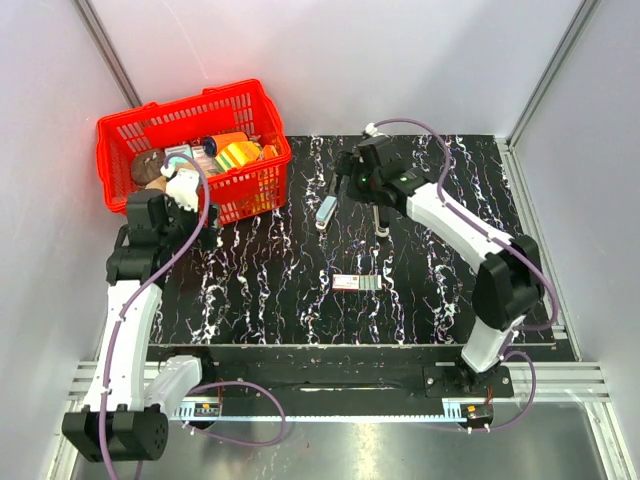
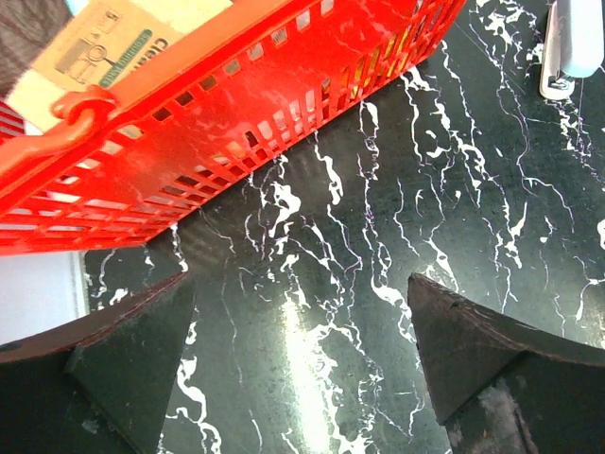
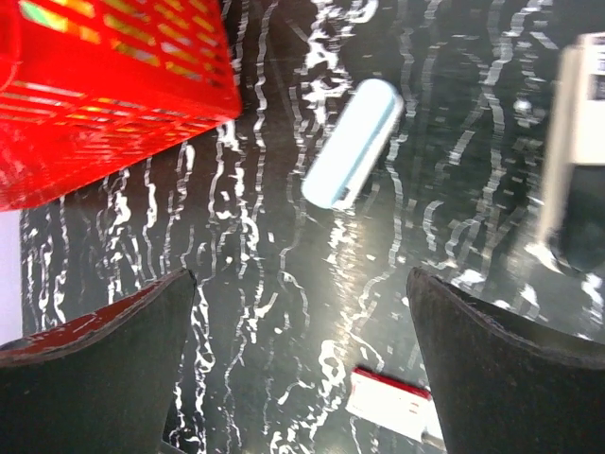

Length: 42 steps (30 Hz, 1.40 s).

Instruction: Unload the staples from the stapler

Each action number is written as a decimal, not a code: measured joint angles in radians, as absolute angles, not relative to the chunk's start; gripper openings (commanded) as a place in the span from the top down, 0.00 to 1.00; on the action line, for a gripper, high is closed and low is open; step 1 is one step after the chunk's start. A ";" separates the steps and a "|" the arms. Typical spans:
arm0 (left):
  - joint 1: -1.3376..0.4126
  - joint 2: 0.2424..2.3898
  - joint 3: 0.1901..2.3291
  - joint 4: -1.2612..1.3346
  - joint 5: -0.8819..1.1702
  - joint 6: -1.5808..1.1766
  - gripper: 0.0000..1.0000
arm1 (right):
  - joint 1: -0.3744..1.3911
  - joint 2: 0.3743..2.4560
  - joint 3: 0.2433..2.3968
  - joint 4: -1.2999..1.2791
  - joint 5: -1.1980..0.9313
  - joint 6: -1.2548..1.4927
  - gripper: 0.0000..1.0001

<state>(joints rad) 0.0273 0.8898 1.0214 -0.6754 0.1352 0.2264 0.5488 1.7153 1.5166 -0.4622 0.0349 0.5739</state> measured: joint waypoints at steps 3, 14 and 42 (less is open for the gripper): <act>0.027 0.945 1.021 -0.667 0.140 0.199 0.01 | 0.584 1.796 1.574 -0.445 0.005 0.574 0.01; 0.027 0.984 1.020 -0.617 0.151 0.164 0.01 | 0.770 2.231 2.101 -0.693 0.318 0.614 0.01; 0.027 0.941 0.938 -0.585 0.187 0.168 0.01 | 0.798 2.390 2.179 -0.853 0.630 0.787 0.22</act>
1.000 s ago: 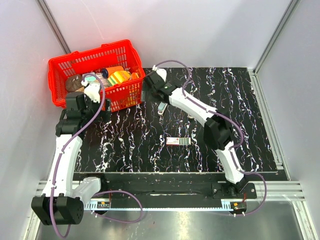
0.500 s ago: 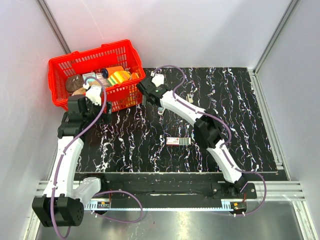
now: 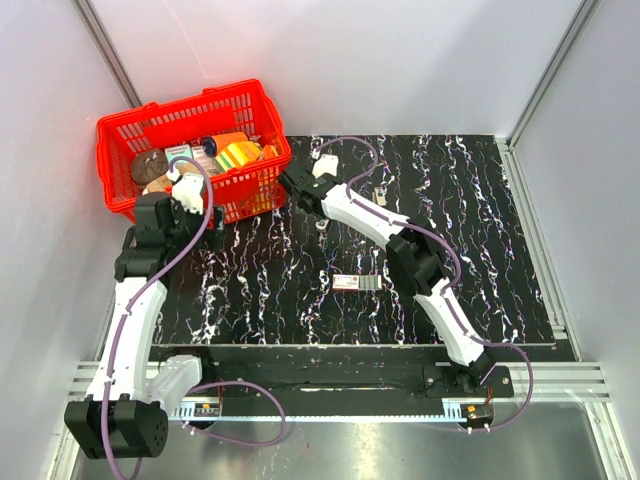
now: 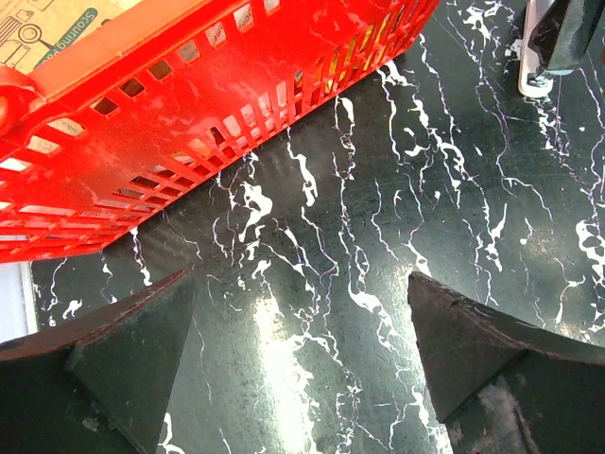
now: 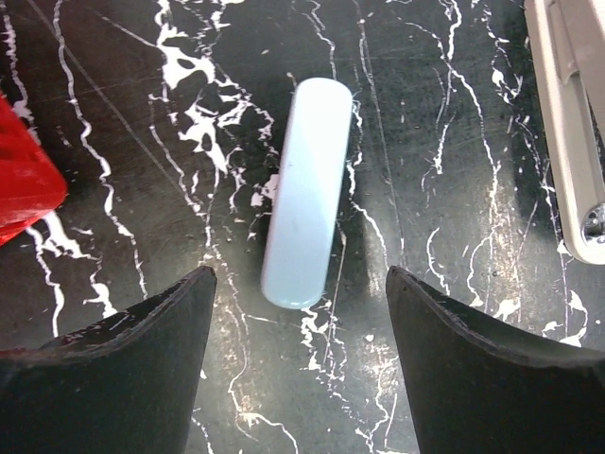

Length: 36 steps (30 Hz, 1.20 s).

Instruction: Unload the staples from the stapler

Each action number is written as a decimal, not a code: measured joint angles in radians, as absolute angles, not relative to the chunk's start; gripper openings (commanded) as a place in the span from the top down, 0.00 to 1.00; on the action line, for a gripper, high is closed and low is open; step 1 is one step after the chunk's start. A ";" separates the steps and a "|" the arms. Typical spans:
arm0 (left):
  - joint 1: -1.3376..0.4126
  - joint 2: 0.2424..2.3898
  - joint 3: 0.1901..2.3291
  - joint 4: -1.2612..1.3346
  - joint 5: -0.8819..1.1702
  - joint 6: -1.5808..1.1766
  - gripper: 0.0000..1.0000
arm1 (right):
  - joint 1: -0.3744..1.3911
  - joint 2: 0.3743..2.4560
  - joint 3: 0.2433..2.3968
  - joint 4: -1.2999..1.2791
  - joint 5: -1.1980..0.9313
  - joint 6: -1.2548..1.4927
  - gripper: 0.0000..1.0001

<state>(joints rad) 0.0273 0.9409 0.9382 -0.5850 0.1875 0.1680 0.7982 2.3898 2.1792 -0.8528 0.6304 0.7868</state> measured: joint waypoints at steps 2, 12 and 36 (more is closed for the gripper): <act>0.027 0.935 0.938 -0.583 0.188 0.168 0.01 | 0.790 2.390 2.170 -0.857 0.630 0.796 0.25; 0.027 0.933 0.931 -0.582 0.188 0.179 0.01 | 0.752 2.430 2.194 -0.860 0.608 0.813 0.33; 0.027 0.866 0.868 -0.591 0.237 0.196 0.01 | 0.806 2.215 1.796 -0.648 0.496 0.844 1.00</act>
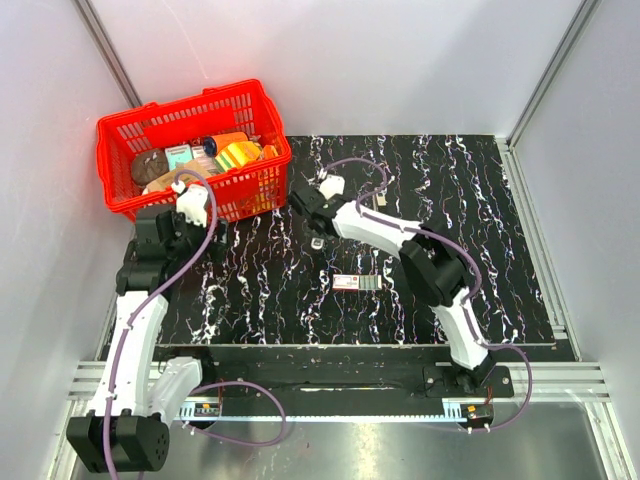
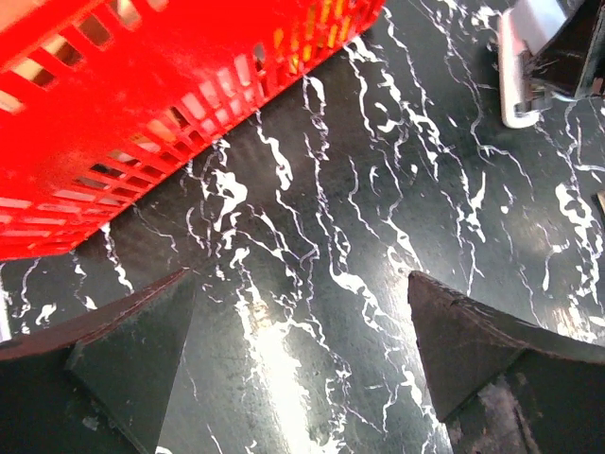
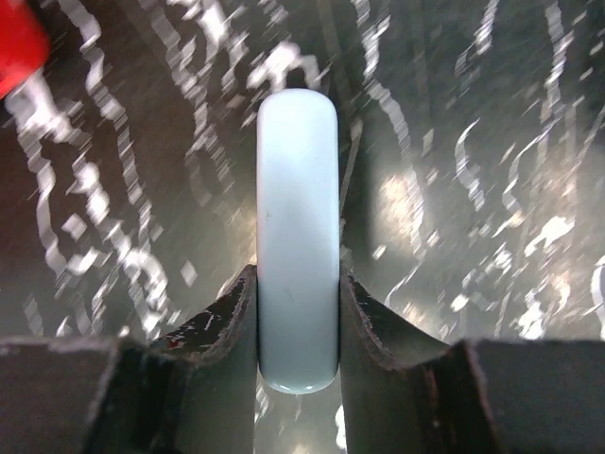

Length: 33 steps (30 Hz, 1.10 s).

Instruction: Unload the staples from the stapler

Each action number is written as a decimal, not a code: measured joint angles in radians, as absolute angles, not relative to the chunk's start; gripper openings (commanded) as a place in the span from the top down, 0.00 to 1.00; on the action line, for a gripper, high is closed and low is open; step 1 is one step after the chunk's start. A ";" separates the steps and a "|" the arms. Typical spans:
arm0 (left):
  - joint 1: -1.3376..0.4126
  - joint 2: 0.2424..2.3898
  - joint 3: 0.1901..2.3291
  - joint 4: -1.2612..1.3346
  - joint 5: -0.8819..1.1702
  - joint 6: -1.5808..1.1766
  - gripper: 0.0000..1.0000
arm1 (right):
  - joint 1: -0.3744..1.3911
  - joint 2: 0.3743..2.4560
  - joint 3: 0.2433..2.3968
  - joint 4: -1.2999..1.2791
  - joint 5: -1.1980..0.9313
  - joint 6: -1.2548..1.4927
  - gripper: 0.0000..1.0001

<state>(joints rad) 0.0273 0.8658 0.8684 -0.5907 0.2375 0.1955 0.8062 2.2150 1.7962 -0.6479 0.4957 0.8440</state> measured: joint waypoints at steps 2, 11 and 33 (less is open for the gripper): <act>0.027 0.850 0.849 -0.589 0.270 0.208 0.01 | 0.851 2.148 1.722 -0.598 0.472 0.850 1.00; 0.027 0.846 0.758 -0.606 0.381 0.291 0.01 | 1.055 2.020 1.590 -0.429 0.368 0.914 1.00; 0.027 0.863 0.616 -0.609 0.533 0.622 0.01 | 1.100 1.820 1.458 -0.140 0.276 0.997 1.00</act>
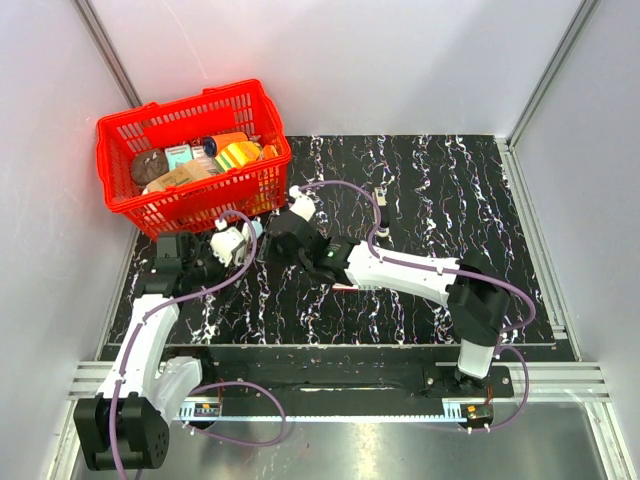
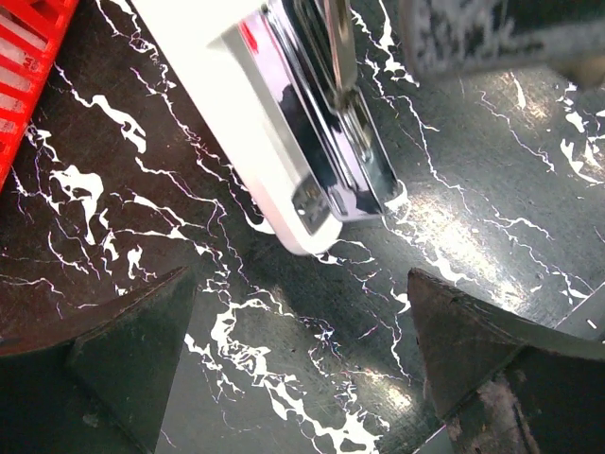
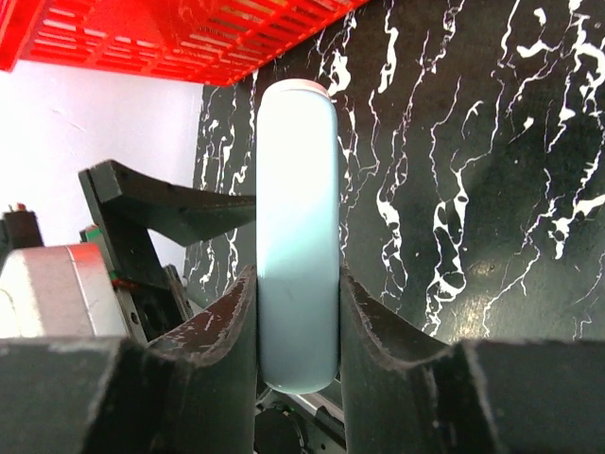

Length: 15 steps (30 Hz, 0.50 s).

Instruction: Unload the staples from the stapler

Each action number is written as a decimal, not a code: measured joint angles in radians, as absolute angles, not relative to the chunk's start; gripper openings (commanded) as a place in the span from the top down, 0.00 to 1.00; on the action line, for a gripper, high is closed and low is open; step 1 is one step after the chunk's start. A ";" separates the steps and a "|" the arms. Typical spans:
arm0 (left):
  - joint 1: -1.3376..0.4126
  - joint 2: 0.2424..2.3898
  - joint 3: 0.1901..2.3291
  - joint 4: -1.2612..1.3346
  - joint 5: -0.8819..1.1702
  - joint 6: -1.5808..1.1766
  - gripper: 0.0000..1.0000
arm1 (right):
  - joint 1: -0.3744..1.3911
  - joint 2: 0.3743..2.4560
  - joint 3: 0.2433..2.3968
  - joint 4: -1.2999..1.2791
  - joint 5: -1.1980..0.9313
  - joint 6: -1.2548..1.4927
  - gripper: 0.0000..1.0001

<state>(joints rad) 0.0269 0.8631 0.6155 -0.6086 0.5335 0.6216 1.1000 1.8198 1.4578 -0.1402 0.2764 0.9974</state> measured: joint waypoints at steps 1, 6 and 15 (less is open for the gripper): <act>0.027 0.867 0.616 -0.608 0.537 0.625 0.01 | 1.103 1.817 1.449 -0.134 0.274 0.999 1.00; 0.027 0.873 0.616 -0.594 0.553 0.636 0.04 | 1.113 1.807 1.403 -0.118 0.267 1.007 1.00; 0.027 0.904 0.622 -0.580 0.606 0.660 0.33 | 1.114 1.772 1.353 -0.067 0.242 1.037 1.00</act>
